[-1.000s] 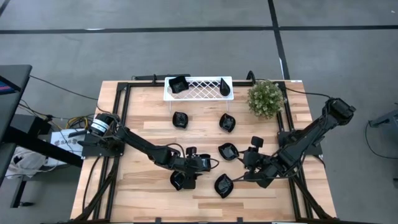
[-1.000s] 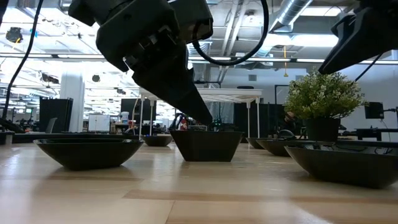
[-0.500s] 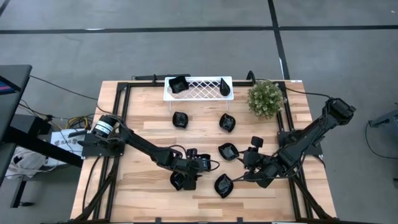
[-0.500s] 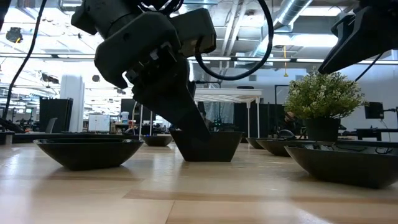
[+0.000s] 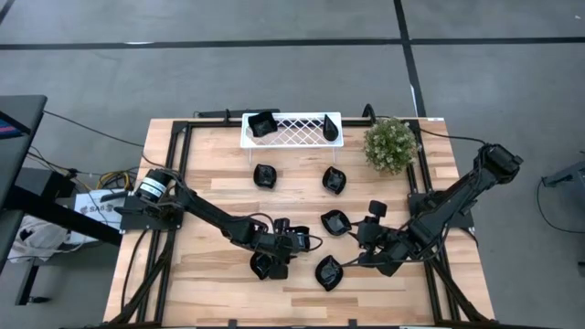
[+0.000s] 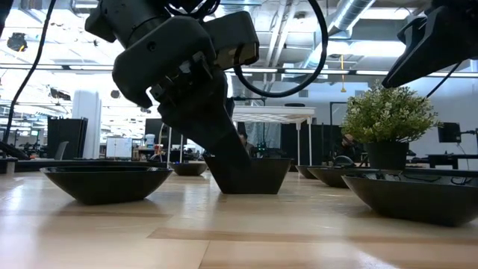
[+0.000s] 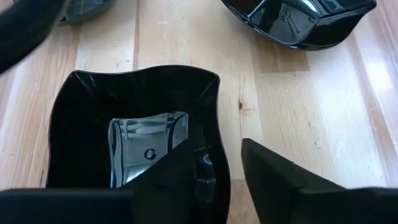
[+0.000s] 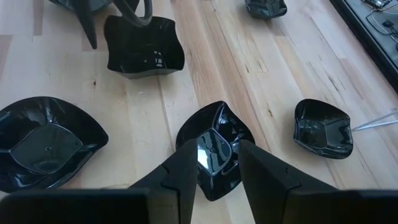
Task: Pick & Place Mini shaped plates
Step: Stack the distorted square plate on top of the distorted square plate on the shelf
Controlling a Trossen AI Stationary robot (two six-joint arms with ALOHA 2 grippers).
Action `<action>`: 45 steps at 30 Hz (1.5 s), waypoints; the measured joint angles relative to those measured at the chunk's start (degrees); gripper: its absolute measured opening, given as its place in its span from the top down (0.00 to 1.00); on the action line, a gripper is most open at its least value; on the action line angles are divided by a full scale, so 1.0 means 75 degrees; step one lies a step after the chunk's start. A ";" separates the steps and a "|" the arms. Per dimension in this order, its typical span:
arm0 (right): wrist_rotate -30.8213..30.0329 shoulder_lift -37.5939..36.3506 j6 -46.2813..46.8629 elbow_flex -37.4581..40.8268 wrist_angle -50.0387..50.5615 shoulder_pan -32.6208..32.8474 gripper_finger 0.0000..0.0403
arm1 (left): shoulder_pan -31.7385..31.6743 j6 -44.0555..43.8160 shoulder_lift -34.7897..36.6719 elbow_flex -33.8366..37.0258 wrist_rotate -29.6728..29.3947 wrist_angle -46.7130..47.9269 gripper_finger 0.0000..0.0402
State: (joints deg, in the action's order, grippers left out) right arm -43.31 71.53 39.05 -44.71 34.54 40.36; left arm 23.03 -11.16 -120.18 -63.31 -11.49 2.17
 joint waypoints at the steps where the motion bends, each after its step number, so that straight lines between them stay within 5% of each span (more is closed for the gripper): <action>1: 0.0001 0.0000 0.0000 0.0000 0.0000 0.0000 0.72 | 0.0000 0.0000 0.0000 0.0000 0.0000 0.0000 0.68; 17: 0.0198 0.0000 0.0000 0.0000 0.0000 0.0000 0.72 | -0.0001 0.0063 0.0194 0.0009 -0.0062 -0.0003 0.97; 26: 0.0201 0.0000 0.0000 0.0000 -0.0047 -0.0003 0.72 | -0.0148 0.0105 0.0949 0.0012 -0.0594 -0.0008 0.98; 45: -0.0003 0.0003 -0.0775 0.0003 -0.0126 -0.0497 0.72 | -0.0911 0.0662 0.4286 0.0012 -0.3435 0.1656 0.98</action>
State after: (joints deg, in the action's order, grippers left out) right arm -43.33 71.55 33.23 -44.69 33.60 36.63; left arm 16.19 -6.19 -88.03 -63.22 -37.25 14.59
